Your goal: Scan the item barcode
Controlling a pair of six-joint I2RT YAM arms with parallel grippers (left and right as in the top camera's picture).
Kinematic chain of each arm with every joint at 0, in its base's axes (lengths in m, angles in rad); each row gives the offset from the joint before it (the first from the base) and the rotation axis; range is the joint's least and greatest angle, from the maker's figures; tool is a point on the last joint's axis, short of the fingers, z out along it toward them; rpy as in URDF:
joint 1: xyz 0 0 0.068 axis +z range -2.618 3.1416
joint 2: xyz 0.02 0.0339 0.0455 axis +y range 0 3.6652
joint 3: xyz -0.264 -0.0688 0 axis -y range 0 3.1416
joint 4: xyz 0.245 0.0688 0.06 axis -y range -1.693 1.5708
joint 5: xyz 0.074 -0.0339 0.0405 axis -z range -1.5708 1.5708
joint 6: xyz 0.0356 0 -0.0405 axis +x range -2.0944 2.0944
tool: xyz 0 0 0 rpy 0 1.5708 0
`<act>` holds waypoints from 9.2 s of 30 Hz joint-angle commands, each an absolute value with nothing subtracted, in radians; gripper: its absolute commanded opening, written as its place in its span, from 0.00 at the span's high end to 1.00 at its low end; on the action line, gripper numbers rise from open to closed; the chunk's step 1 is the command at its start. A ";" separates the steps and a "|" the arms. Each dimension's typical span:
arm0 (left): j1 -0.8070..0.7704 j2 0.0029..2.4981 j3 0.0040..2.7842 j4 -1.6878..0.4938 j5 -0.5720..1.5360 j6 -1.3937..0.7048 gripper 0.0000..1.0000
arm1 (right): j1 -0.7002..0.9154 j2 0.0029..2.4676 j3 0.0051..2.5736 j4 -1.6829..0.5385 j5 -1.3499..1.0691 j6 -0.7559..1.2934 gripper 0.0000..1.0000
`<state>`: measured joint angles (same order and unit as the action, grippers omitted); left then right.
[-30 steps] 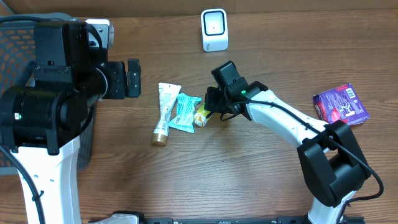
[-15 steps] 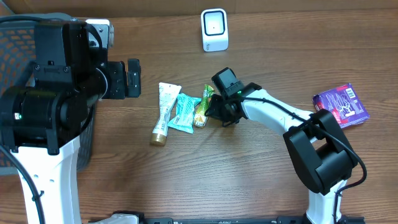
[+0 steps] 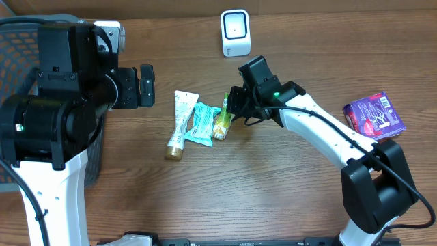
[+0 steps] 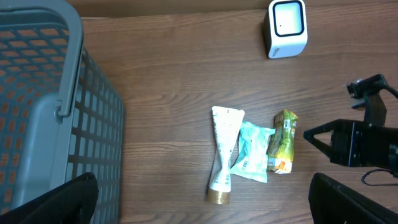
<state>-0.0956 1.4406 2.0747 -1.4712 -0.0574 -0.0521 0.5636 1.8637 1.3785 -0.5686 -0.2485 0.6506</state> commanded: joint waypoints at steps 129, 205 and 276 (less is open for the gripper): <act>-0.088 1.440 2.083 -1.470 -0.060 -0.044 0.00 | 0.175 2.024 1.476 -1.009 -0.687 0.017 0.20; -0.088 1.440 2.083 -1.470 -0.060 -0.044 0.00 | 0.671 1.994 1.472 -1.008 -0.081 0.201 0.08; -0.088 1.440 2.083 -1.470 -0.059 -0.044 0.00 | 0.312 1.850 2.108 -1.156 -0.447 0.093 0.96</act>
